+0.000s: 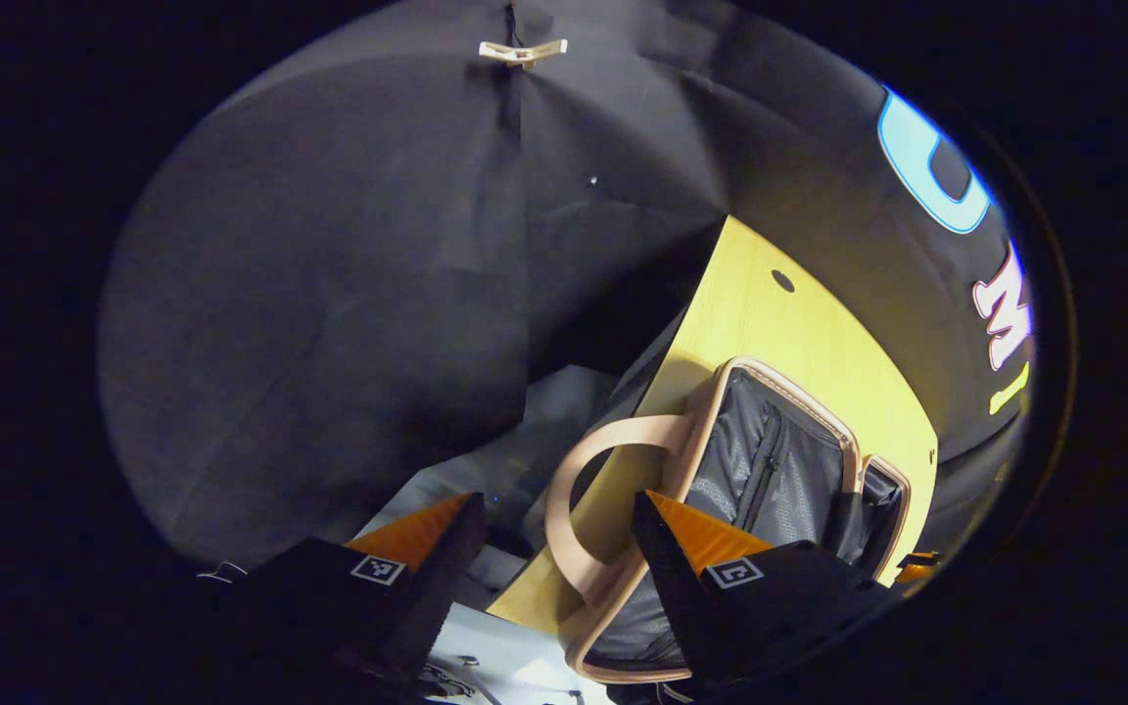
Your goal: First open the suitcase, pack the skin care products into it, and then close the suitcase.
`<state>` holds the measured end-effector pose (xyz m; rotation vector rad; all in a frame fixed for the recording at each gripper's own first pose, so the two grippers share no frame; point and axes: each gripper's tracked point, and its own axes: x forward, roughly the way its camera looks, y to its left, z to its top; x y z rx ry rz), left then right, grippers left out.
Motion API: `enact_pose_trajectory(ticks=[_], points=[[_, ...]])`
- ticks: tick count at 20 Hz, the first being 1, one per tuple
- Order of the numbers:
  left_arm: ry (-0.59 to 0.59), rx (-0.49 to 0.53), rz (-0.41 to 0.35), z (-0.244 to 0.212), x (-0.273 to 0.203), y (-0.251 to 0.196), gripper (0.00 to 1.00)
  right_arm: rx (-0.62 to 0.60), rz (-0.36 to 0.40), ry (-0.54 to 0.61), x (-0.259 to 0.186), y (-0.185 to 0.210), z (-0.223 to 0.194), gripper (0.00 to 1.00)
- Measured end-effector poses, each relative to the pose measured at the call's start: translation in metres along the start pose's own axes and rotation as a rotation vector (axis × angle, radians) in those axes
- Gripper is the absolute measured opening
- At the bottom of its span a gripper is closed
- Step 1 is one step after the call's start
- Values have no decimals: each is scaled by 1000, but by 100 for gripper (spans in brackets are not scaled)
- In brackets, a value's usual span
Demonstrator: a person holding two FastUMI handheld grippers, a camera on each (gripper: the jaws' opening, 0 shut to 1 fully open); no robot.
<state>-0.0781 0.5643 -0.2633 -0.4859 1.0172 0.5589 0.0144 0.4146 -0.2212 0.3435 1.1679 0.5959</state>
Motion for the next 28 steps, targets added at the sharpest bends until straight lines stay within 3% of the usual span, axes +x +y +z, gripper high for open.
enact_pose_trajectory(ticks=[6, 7, 8, 9, 10, 12, 16, 23, 25, 28], points=[[78, 44, 77, -10, 45, 10, 95, 53, -38, 7, -8, -19, -17, 97], [84, 36, 81, -11, 49, 12, 84, 61, -43, 6, -10, -22, -18, 98], [93, 30, 81, -15, 54, 12, 89, 68, -47, 4, -13, -24, -18, 98], [101, 24, 77, -17, 56, 12, 71, 75, -52, 1, -14, -27, -20, 98], [105, 6, 38, -18, 60, 5, 66, 80, -57, -2, -15, -30, -21, 98], [121, 23, 79, -22, 62, 4, 20, 93, -69, -8, -18, -36, -21, 98], [76, 117, 101, -9, 46, 1, 17, 112, -75, -27, -25, -40, -20, 98], [-39, 243, 13, 13, -8, -33, 10, 65, -103, -93, -44, -51, -10, 98], [-71, 282, -6, 20, -27, -44, 12, 60, -107, -120, -51, -54, -4, 97], [-128, 288, -66, 31, -68, -71, 8, 47, -109, -166, -59, -56, 6, 98]])
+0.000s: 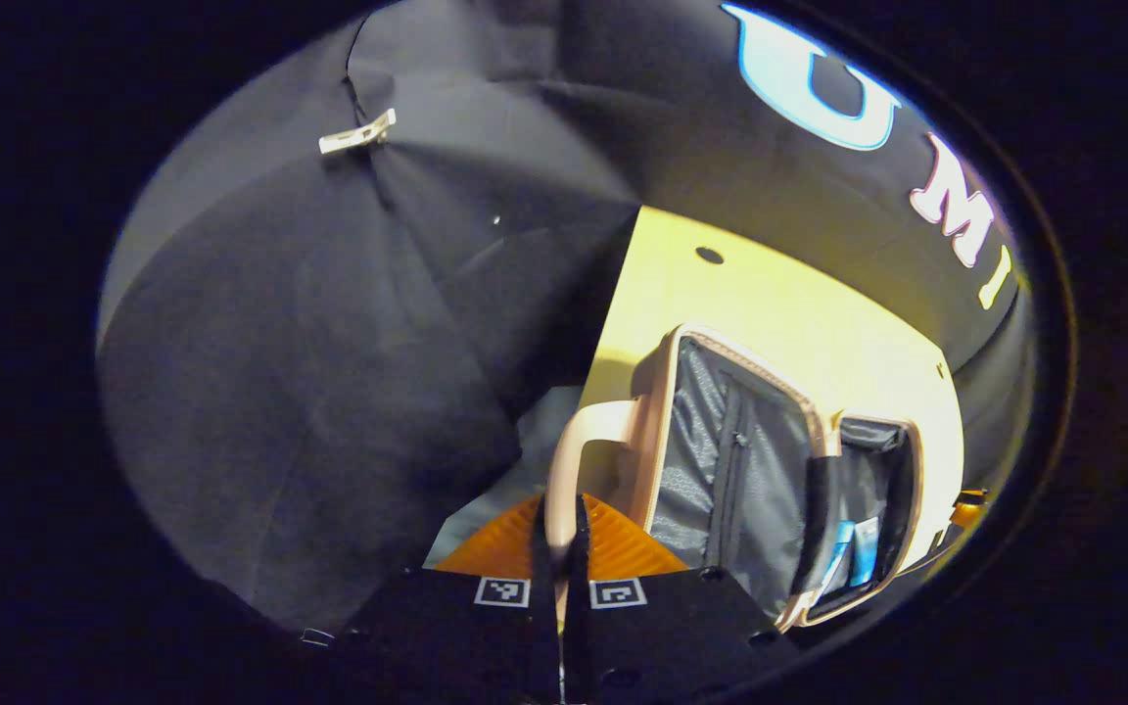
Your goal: First open the suitcase, pack the skin care products into it, and then close the suitcase.
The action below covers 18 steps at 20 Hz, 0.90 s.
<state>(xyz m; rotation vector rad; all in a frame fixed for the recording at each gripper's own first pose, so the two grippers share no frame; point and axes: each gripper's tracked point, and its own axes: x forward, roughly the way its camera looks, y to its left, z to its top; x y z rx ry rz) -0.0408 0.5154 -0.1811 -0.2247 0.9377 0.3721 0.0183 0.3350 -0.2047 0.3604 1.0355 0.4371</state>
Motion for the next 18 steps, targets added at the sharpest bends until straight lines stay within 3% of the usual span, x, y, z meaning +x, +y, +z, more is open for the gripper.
enact_pose_trajectory(ticks=[4, 10, 18], points=[[-82, 5, -99, 30, -50, -40, 7, 13, -13, -79, -11, -8, 12, 98], [-201, 134, -197, 51, -116, -124, 7, -1, -22, -146, -35, -22, 16, 98], [-292, 197, -401, 26, -178, -280, 7, -9, 31, -218, -61, -42, 28, 98]])
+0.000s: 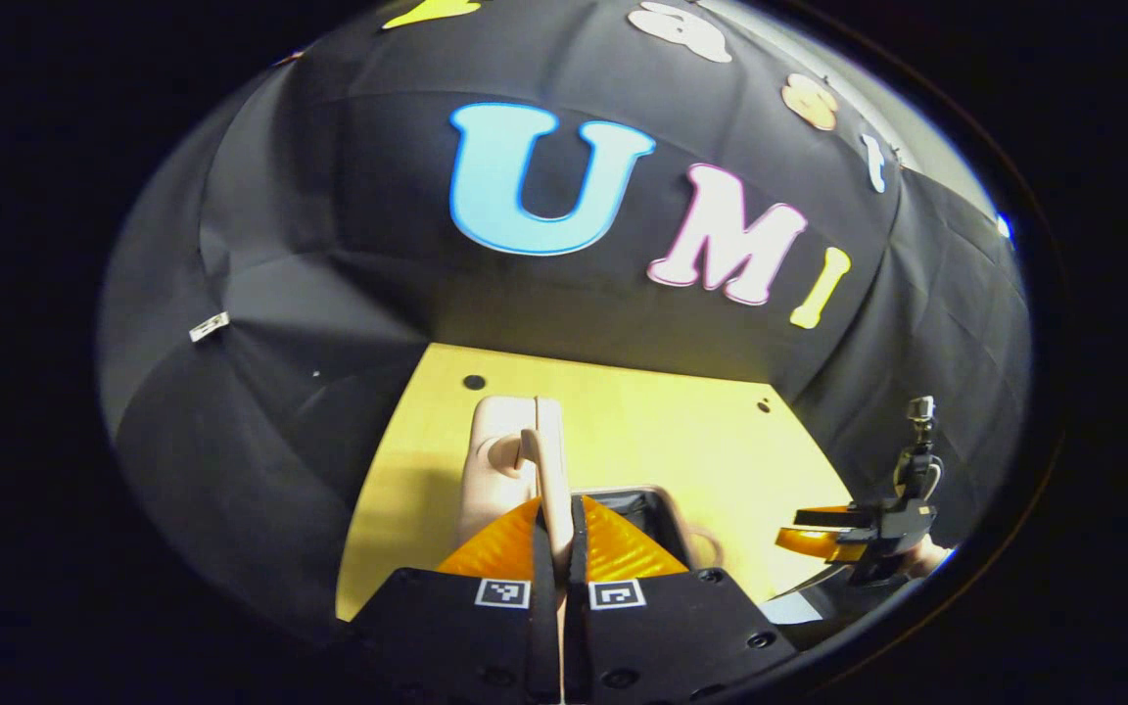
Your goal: First open the suitcase, pack the skin care products into it, and then close the suitcase.
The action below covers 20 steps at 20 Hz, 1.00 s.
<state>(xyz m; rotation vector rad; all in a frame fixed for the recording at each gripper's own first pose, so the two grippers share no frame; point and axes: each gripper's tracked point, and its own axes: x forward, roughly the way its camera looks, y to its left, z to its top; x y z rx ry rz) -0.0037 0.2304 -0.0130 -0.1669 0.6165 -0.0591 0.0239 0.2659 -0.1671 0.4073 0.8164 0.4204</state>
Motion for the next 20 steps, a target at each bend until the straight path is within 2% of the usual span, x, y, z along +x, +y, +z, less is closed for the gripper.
enact_pose_trajectory(ticks=[4, 9, 10, 13, 18, 19, 20], points=[[22, -116, -139, -31, 41, -101, 8, -18, 3, -45, -20, -29, 11, 98], [140, -43, -150, -101, 118, -175, 7, -17, -35, -49, -57, -92, 8, 98], [195, -78, -155, -123, 134, -185, 7, -22, -54, -58, -65, -107, 9, 97], [293, -143, -120, -174, 164, -192, 8, -17, -93, -88, -91, -144, 12, 97], [343, 11, -26, -214, 188, -198, 8, 13, -162, -108, -124, -198, 2, 97], [353, 21, -17, -217, 191, -197, 6, 18, -172, -107, -130, -207, 0, 97], [364, 24, -8, -219, 192, -196, 12, 23, -178, -104, -133, -213, -2, 97]])
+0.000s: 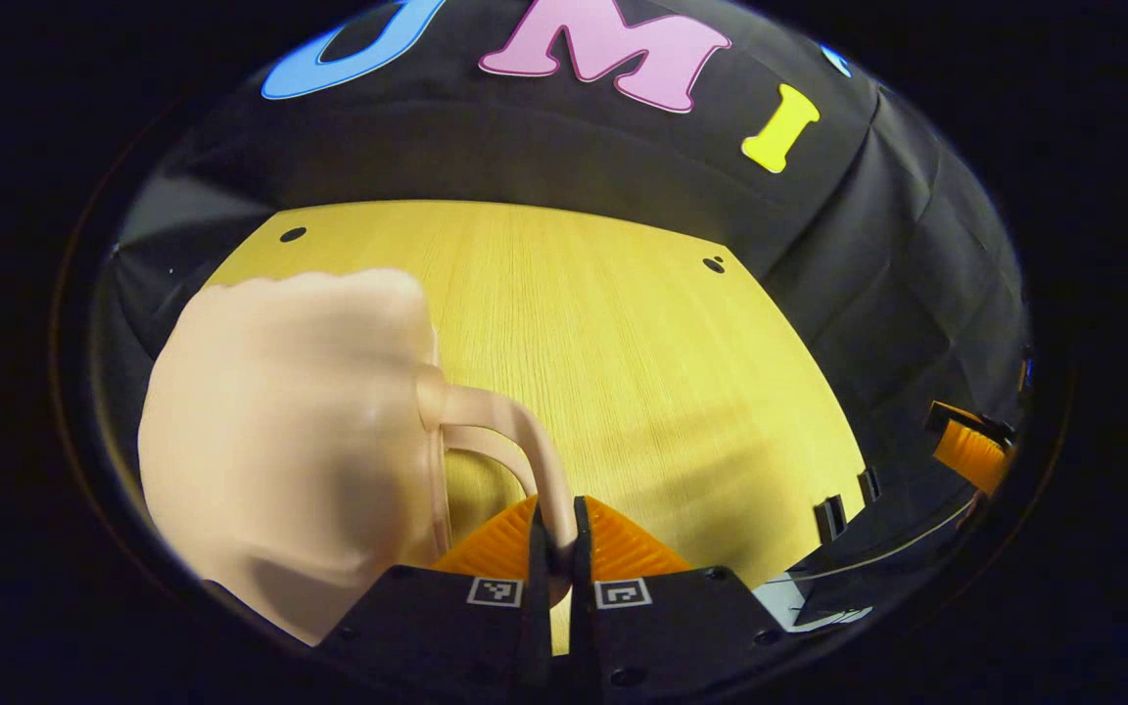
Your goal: First open the suitcase, pack the skin care products into it, and then close the suitcase.
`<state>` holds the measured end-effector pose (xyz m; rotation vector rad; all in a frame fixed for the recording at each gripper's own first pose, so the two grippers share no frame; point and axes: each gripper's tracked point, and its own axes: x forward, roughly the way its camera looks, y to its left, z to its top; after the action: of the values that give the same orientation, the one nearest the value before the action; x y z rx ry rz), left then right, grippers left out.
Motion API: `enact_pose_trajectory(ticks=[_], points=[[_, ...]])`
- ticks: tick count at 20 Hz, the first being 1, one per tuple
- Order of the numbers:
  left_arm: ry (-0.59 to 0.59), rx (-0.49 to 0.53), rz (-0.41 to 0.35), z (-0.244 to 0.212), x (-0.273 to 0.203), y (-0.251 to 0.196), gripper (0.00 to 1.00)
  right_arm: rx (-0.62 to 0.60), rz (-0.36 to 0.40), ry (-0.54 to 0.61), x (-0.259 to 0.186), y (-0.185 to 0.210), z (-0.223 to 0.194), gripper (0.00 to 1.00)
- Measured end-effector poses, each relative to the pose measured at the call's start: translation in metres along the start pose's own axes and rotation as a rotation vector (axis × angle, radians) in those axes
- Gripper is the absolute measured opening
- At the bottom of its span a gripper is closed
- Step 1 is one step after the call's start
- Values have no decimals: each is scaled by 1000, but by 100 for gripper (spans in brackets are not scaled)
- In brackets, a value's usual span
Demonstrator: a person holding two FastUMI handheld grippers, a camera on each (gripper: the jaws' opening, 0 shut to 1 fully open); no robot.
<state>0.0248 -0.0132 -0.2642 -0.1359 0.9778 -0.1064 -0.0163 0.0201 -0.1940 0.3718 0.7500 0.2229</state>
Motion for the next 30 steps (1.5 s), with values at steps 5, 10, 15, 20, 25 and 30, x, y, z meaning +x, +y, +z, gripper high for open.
enact_pose_trajectory(ticks=[5, 10, 15, 20, 25, 30], points=[[17, 48, 41, 3, 6, 3, 27, -41, 2, -14, 2, -8, -7, 98], [-100, 101, 54, 34, -5, -1, 48, -102, 20, -51, 11, 4, 7, 98], [-321, 172, 69, 76, -48, -20, 96, -153, 51, -172, 10, 31, 56, 98], [-504, 187, 114, 106, -111, -39, 97, -202, 62, -293, 2, 52, 100, 97], [-625, 155, 150, 125, -161, -31, 96, -230, 44, -452, -22, 68, 145, 97], [-717, 178, 241, 142, -200, -14, 96, -270, 3, -602, -47, 79, 183, 97]])
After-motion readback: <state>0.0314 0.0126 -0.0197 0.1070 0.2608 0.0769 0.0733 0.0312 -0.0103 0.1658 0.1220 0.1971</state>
